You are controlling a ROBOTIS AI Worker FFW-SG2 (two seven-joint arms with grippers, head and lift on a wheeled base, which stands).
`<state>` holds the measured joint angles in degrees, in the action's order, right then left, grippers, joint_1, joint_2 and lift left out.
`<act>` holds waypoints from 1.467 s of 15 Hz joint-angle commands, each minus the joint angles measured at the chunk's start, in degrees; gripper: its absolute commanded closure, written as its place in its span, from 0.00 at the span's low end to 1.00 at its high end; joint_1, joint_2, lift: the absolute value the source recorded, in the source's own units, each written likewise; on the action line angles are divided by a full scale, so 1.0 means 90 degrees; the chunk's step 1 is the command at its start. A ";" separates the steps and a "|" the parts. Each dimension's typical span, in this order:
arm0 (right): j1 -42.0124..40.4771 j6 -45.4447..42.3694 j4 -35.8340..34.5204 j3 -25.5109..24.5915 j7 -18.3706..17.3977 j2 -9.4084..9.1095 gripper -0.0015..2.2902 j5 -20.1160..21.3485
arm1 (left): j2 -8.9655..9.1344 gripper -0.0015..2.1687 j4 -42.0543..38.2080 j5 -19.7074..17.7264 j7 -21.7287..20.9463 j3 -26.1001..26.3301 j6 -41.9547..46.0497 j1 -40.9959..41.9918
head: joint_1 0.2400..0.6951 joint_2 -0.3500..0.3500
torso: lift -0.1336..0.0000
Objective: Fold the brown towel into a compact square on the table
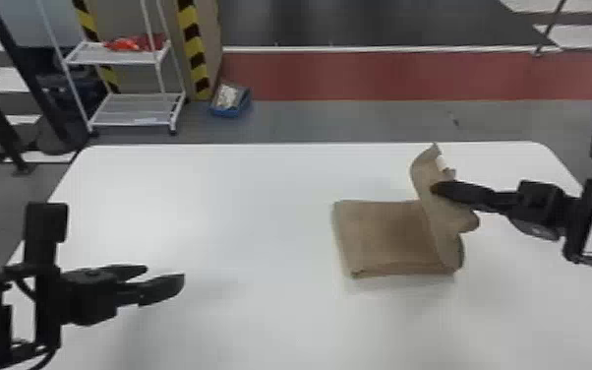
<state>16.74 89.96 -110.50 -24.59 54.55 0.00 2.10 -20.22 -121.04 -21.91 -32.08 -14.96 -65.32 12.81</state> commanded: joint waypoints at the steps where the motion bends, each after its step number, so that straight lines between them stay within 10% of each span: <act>1: -0.0043 -0.0020 0.0100 0.0291 -0.0006 -0.0006 0.78 0.0030 | -0.0038 0.04 0.0002 -0.0017 0.0000 -0.0007 -0.0004 -0.0007 | 1.00 0.56 | 0.04; 9: -0.0307 -0.1953 0.1340 0.1375 -0.0533 -0.0006 0.75 -0.0116 | -0.0048 0.04 0.0051 -0.0017 0.0000 0.0002 0.0016 -0.0046 | 1.00 0.65 | 0.04; 11: -0.0346 -0.2129 0.1594 0.1551 -0.0524 -0.0006 0.11 -0.0370 | -0.0048 0.04 0.0070 -0.0017 0.0000 -0.0007 0.0016 -0.0026 | 1.00 0.68 | 0.04; 12: -0.0366 -0.2188 0.1594 0.1580 -0.0494 -0.0006 0.00 -0.0478 | -0.0048 0.04 0.0080 -0.0017 0.0000 -0.0017 0.0016 -0.0017 | 1.00 0.69 | 0.04; 19: -0.0463 -0.2422 0.1330 0.0848 -0.0211 -0.0006 0.06 -0.1386 | -0.0019 0.04 0.0187 -0.0017 -0.0010 -0.0007 0.0055 -0.0026 | 1.00 0.75 | 0.04; 22: -0.0493 -0.2285 0.1115 0.0613 -0.0289 -0.0006 0.66 -0.0810 | -0.0029 0.04 0.0275 -0.0036 -0.0039 0.0002 0.0094 -0.0065 | 1.00 0.70 | 0.04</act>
<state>12.35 69.25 -99.70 -17.76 51.99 0.00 -7.86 -20.48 -118.97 -22.11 -32.35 -15.02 -64.59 12.44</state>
